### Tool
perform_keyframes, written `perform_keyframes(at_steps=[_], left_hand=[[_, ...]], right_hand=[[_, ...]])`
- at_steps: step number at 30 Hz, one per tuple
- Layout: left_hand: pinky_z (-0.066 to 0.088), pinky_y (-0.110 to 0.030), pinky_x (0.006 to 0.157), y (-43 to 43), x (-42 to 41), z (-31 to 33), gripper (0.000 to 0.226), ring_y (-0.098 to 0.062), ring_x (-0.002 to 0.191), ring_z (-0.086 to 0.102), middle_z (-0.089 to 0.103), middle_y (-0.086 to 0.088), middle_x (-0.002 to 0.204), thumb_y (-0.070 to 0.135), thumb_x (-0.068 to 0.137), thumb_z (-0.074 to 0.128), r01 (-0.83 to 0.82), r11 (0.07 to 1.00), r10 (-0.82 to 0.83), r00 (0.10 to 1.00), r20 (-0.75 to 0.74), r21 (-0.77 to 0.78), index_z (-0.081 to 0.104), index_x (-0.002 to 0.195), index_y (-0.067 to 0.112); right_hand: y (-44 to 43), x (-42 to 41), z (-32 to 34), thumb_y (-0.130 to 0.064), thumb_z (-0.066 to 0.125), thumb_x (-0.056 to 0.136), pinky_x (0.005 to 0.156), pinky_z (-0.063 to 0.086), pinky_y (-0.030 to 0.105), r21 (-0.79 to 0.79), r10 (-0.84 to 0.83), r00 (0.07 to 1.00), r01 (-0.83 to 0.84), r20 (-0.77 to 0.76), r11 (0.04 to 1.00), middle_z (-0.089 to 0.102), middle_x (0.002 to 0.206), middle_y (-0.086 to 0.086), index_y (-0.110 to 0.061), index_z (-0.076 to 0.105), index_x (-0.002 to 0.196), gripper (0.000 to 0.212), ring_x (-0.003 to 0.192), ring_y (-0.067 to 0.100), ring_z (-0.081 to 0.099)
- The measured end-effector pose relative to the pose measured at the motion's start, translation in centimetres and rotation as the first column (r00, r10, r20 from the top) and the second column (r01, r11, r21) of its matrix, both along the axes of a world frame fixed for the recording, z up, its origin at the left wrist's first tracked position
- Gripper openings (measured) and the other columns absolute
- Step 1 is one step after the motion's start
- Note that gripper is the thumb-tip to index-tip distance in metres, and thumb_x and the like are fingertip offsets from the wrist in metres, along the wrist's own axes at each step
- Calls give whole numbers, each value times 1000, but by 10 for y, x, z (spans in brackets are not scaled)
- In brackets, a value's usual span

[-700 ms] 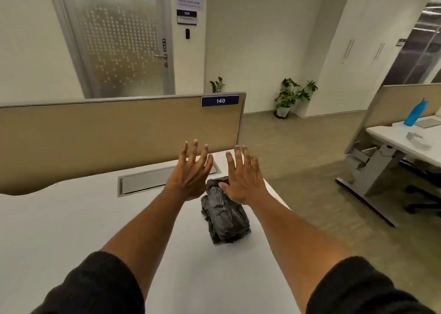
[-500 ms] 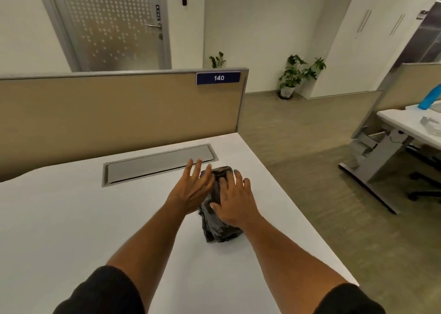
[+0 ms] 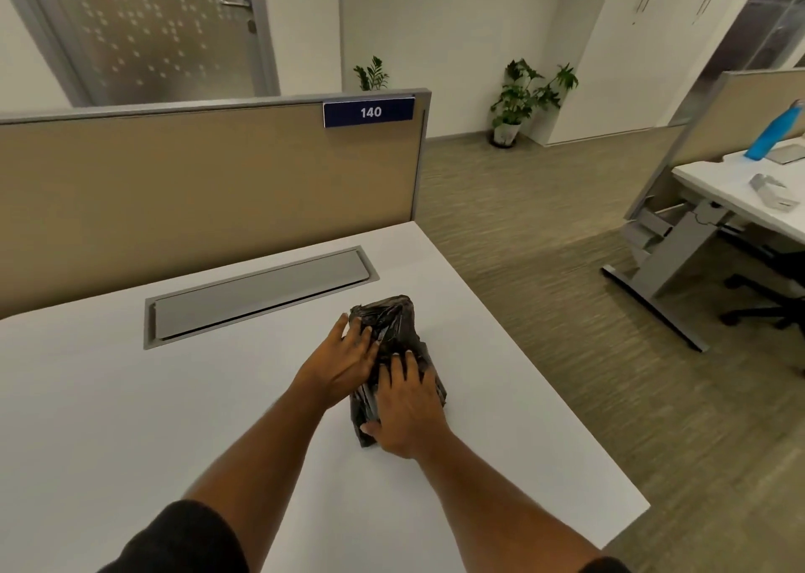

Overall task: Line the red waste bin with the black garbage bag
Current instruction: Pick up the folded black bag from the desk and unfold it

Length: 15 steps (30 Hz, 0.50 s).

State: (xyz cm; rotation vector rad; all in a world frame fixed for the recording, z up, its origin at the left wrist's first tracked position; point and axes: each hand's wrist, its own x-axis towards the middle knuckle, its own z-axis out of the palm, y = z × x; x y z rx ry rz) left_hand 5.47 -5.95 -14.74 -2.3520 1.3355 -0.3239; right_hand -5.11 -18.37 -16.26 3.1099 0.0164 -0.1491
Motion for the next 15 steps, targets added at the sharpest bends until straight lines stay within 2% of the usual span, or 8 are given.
perform_keyframes(at_steps=[3,7,11,13,15], left_hand=[[30,-63,109,1,4,9,49,-48,124,49,61,-29,123,22,84,65,33,998,-35,998,46,49,55,126,-2],[34,-58,109,5,5,16,25,-41,113,55,70,-21,103,15,86,61,88,994,-93,992,90,58,66,105,-1],[27,-59,113,9,4,23,35,-44,130,43,66,-23,116,16,85,62,26,1000,-27,995,93,10,62,115,-2],[21,-61,115,11,3,28,43,-47,136,33,60,-25,126,17,87,60,-8,1000,8,998,63,-13,55,124,-4],[23,-60,114,11,1,38,49,-48,137,32,58,-26,127,20,87,61,-17,999,20,999,51,-45,51,129,-5]], right_hand=[[0,-1,2,-38,55,85,113,22,60,0,23,998,-23,-61,1000,20,154,25,-1,13,145,82,142,44,14],[-3,-3,10,-20,45,92,113,27,52,84,81,994,-75,-76,994,24,153,24,2,16,144,63,143,39,16],[-8,-3,17,-9,38,92,112,30,48,133,103,995,-103,9,986,37,147,24,5,27,140,51,141,35,24],[-10,-3,23,-5,34,91,112,31,46,206,77,992,-95,95,974,42,144,23,5,33,138,47,140,34,29],[-12,-1,34,-1,34,90,111,34,45,279,52,977,-110,207,954,49,138,25,5,41,133,44,136,36,37]])
